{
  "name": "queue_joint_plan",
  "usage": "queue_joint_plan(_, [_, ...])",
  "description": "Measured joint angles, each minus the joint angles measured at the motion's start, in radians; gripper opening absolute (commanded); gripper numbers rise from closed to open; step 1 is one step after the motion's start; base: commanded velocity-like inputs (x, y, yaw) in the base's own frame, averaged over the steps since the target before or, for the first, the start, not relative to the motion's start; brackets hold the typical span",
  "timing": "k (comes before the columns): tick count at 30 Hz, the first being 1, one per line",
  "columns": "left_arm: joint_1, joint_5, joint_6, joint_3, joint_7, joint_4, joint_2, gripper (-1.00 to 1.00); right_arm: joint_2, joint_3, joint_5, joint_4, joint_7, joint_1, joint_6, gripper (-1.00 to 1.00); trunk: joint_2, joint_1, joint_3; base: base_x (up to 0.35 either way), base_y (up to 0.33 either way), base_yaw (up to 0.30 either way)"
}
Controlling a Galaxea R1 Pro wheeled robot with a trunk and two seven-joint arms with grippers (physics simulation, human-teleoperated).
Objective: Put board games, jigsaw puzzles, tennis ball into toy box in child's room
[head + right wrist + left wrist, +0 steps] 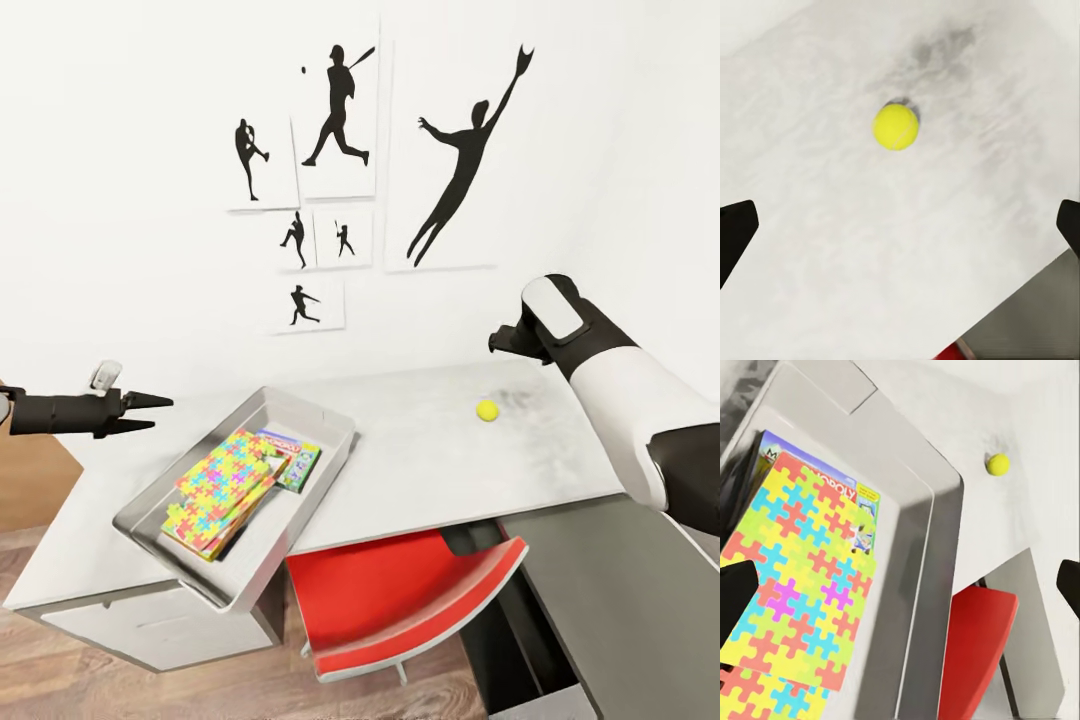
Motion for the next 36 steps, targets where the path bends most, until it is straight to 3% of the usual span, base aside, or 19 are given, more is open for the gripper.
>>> queue_joint_plan(7, [0.000, -0.006, -0.002, 0.012, -0.155, -0.002, 0.009, 1.00, 0.003, 0.001, -0.002, 0.022, 0.010, 0.000, -0.050, 1.00, 0.000, 0.000, -0.011, 0.000, 0.000, 0.000])
queue_joint_plan(10, [0.000, -0.008, -0.002, 0.013, -0.194, -0.002, 0.013, 1.00, 0.004, 0.003, -0.001, 0.023, 0.039, 0.000, -0.058, 1.00, 0.000, 0.000, -0.016, 0.000, 0.000, 0.000])
queue_joint_plan(19, [0.000, -0.009, -0.002, 0.014, -0.222, -0.002, 0.019, 1.00, 0.007, 0.005, 0.003, 0.024, 0.103, 0.000, -0.086, 1.00, 0.000, 0.000, -0.031, 0.001, 0.000, 0.000])
queue_joint_plan(36, [0.000, -0.007, -0.002, 0.015, -0.225, -0.002, 0.020, 1.00, 0.014, 0.005, 0.004, 0.024, 0.113, 0.000, -0.105, 1.00, 0.000, 0.000, -0.058, 0.074, 0.000, 0.000])
